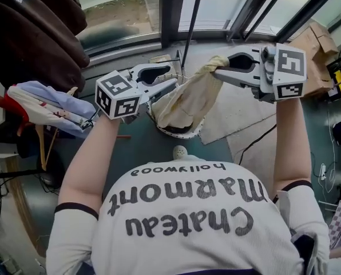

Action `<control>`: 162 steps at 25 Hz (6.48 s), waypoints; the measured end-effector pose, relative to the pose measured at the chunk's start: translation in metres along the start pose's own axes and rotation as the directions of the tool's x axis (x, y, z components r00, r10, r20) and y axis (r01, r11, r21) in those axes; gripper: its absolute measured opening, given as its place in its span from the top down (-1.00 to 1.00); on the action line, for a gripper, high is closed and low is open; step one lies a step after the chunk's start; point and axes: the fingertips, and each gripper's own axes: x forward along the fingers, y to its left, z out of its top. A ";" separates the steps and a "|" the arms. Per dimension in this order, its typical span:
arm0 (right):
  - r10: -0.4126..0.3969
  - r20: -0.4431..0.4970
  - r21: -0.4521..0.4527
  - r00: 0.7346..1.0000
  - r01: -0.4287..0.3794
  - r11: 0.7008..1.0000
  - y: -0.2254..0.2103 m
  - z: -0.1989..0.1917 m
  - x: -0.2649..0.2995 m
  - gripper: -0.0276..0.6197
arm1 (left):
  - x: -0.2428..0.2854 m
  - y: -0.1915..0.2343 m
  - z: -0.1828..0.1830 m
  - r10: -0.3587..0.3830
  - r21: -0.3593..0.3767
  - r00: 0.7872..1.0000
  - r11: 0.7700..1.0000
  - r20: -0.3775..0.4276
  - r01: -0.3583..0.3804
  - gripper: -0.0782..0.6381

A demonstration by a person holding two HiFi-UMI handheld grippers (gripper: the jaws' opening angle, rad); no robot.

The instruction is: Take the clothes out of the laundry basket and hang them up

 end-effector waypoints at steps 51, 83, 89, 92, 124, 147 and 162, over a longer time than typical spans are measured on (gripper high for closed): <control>0.172 0.067 -0.180 0.983 -0.158 0.971 -0.009 0.074 0.046 0.80 | -0.117 -0.005 0.056 0.218 -0.162 0.923 0.971 0.318 -0.174 0.37; 0.007 0.339 -0.200 0.941 0.065 0.978 0.025 0.183 0.102 0.80 | -0.290 -0.075 0.138 0.390 -0.060 0.772 0.906 0.502 -0.419 0.74; 0.114 0.473 -0.163 0.874 -0.041 0.986 0.018 0.224 0.170 0.80 | -0.357 -0.078 0.148 0.540 -0.159 0.584 0.802 0.606 -0.576 0.74; 0.183 0.524 -0.164 0.832 -0.112 0.980 0.009 0.238 0.193 0.80 | -0.372 -0.078 0.149 0.595 -0.188 0.505 0.743 0.625 -0.643 0.74; 0.746 0.368 -0.446 0.555 -0.599 0.665 0.081 0.356 0.328 0.80 | -0.567 -0.114 0.180 0.741 -0.311 -0.076 0.185 0.668 -0.932 0.74; 0.345 0.666 -0.371 0.662 -0.108 0.922 0.114 0.495 0.325 0.80 | -0.675 -0.092 0.338 0.555 0.159 0.389 0.417 0.735 -0.895 0.74; 0.108 0.623 -0.198 0.775 0.023 0.980 0.067 0.482 0.355 0.80 | -0.687 -0.008 0.324 0.661 0.158 0.385 0.378 0.645 -0.912 0.74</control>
